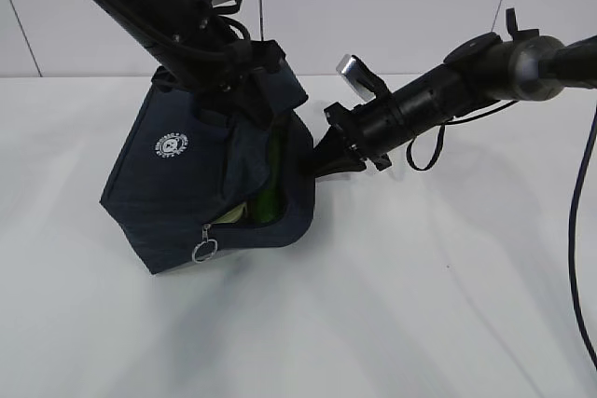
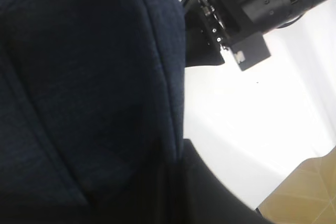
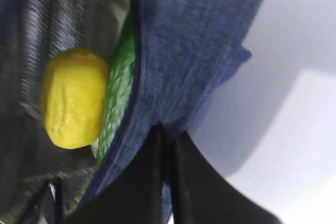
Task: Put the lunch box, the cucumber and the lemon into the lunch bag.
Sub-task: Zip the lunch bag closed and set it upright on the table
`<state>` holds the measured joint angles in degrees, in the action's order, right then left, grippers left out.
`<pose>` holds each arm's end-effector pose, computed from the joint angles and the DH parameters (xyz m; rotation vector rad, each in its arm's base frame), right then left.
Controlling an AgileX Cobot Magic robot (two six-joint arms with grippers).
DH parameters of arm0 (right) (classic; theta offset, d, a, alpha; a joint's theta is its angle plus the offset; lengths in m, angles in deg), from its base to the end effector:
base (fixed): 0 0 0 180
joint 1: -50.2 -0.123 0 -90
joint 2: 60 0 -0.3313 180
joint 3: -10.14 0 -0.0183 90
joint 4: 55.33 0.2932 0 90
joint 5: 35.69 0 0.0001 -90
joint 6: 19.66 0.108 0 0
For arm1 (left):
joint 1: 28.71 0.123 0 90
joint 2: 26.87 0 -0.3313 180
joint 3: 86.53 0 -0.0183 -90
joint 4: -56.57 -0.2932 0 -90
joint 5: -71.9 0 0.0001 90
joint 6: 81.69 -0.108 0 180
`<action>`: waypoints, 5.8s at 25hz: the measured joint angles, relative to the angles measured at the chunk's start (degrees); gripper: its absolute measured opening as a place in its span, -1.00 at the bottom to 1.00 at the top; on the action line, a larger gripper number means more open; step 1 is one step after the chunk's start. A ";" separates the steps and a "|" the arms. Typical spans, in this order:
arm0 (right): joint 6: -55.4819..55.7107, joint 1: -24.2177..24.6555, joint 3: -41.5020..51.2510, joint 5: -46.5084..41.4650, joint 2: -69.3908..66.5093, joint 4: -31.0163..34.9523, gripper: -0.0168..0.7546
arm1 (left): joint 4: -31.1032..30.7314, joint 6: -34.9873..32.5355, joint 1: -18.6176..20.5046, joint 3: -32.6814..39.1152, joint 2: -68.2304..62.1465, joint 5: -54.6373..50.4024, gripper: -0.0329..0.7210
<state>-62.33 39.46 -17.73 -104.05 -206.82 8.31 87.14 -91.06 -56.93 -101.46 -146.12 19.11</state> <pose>0.5294 0.1920 0.1202 -0.5382 2.5701 1.4162 0.4158 -0.2728 0.2693 0.5635 2.6775 -0.7629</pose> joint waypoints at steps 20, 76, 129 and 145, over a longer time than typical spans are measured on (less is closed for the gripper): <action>8.48 7.43 -4.55 -1.27 12.93 -6.71 -0.93 | 21.94 -4.92 -0.78 0.00 0.00 7.39 -0.90; 16.06 5.62 -18.14 5.83 51.06 -31.20 0.01 | -11.78 -5.97 0.59 0.00 21.76 14.41 0.08; -22.72 5.62 79.91 28.35 83.74 4.57 -0.22 | -17.45 -5.97 -11.05 37.93 49.36 29.11 0.08; -24.20 -11.55 71.37 46.42 62.60 8.73 -0.22 | -15.51 -6.00 -11.05 37.93 49.41 29.11 0.08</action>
<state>-86.53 27.91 53.64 -57.63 -144.23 17.04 71.63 -97.06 -67.98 -63.53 -96.71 48.21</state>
